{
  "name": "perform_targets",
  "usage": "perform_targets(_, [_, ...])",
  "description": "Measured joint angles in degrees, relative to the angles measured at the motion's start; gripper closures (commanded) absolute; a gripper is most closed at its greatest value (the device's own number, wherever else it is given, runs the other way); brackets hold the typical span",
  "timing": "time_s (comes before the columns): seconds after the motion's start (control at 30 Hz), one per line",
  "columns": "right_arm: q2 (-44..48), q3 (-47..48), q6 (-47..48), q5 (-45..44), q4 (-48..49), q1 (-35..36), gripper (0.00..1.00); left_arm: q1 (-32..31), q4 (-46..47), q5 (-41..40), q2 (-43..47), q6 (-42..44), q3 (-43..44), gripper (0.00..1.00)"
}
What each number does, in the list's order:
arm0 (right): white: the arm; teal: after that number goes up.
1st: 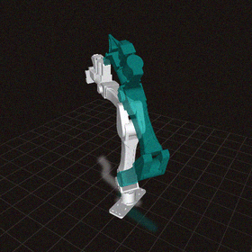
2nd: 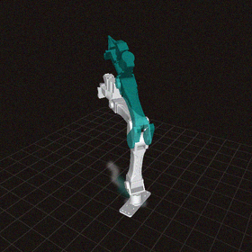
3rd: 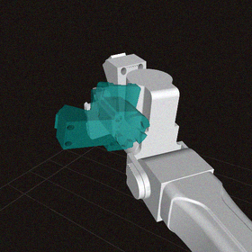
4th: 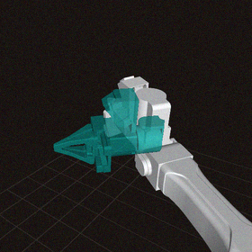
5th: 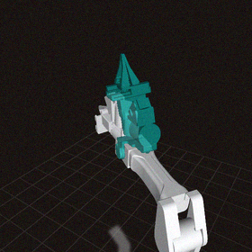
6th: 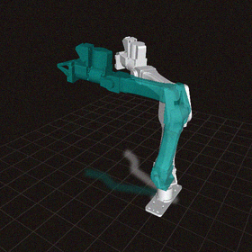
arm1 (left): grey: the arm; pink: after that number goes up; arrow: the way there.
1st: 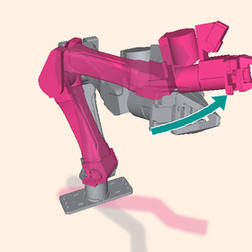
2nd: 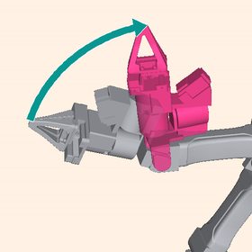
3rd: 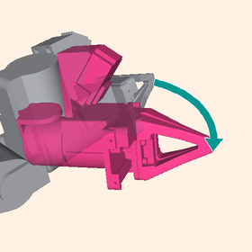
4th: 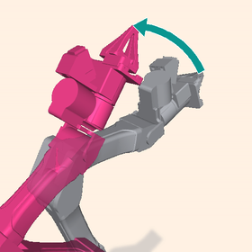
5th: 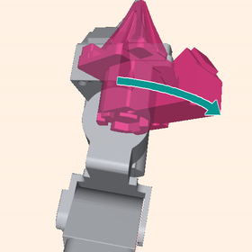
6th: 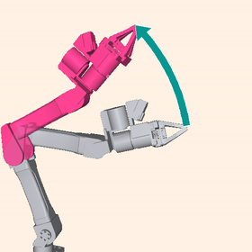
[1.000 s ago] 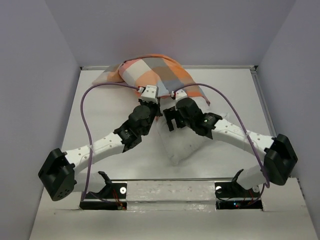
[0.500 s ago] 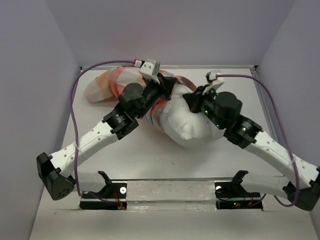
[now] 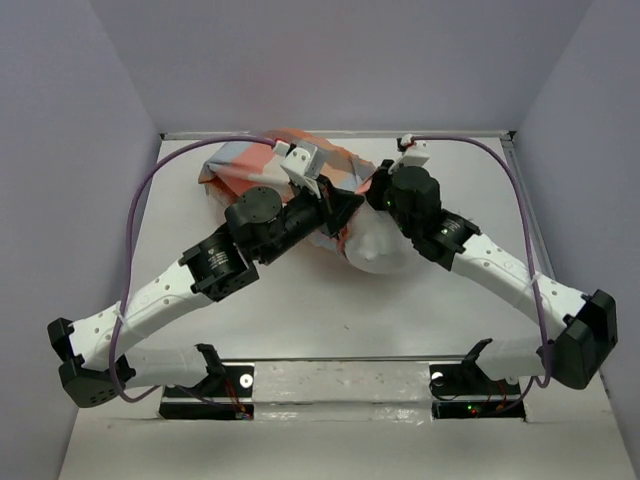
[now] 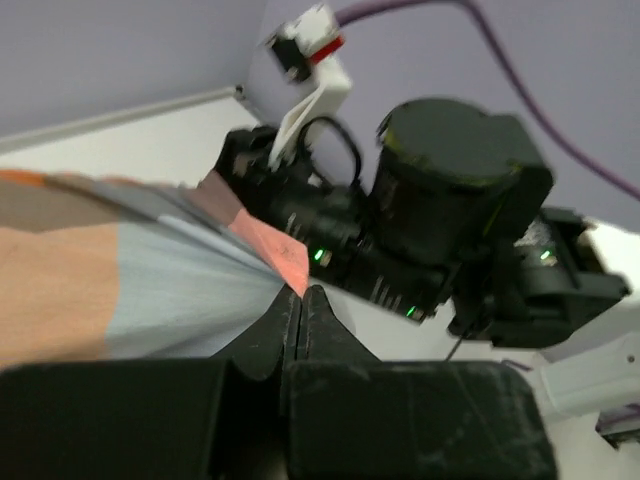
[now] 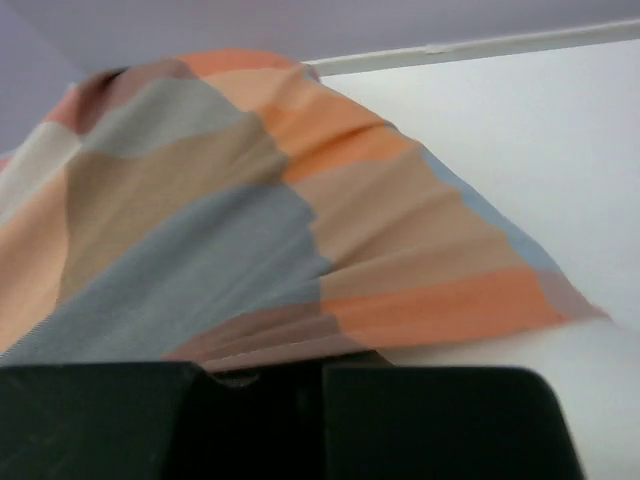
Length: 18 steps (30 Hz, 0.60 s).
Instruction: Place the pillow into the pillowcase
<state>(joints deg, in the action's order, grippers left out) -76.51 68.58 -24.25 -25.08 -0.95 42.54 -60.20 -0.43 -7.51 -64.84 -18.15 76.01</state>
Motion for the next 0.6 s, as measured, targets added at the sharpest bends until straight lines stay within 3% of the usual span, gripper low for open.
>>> perform_targets(0.1, [5.4,-2.9,0.7,-3.5,-5.7,-1.7,1.0,-0.4,-1.5,0.6,1.6,-1.4,-2.9,1.0])
perform_targets(0.2, [17.2,-3.7,1.5,-5.5,-8.1,-1.8,1.0,-2.1,1.2,4.0,1.7,-2.8,-2.4,1.0])
perform_targets(0.33, [26.1,-3.7,2.5,-10.6,-4.4,1.9,1.0,-3.5,3.5,9.6,-2.4,-4.0,6.7,1.0])
perform_targets(0.47, [16.4,-0.5,1.8,-11.8,1.7,2.5,1.0,-4.8,4.3,10.1,-6.6,-4.4,11.3,1.0])
perform_targets(0.57, [2.4,0.3,-1.5,-1.6,6.3,-4.6,1.0,-5.6,3.7,3.7,-3.8,-4.3,1.2,1.0])
perform_targets(0.6, [-1.1,0.0,-2.2,0.8,6.7,-6.4,1.0,-5.6,4.8,1.4,-1.5,-4.8,-5.9,1.0])
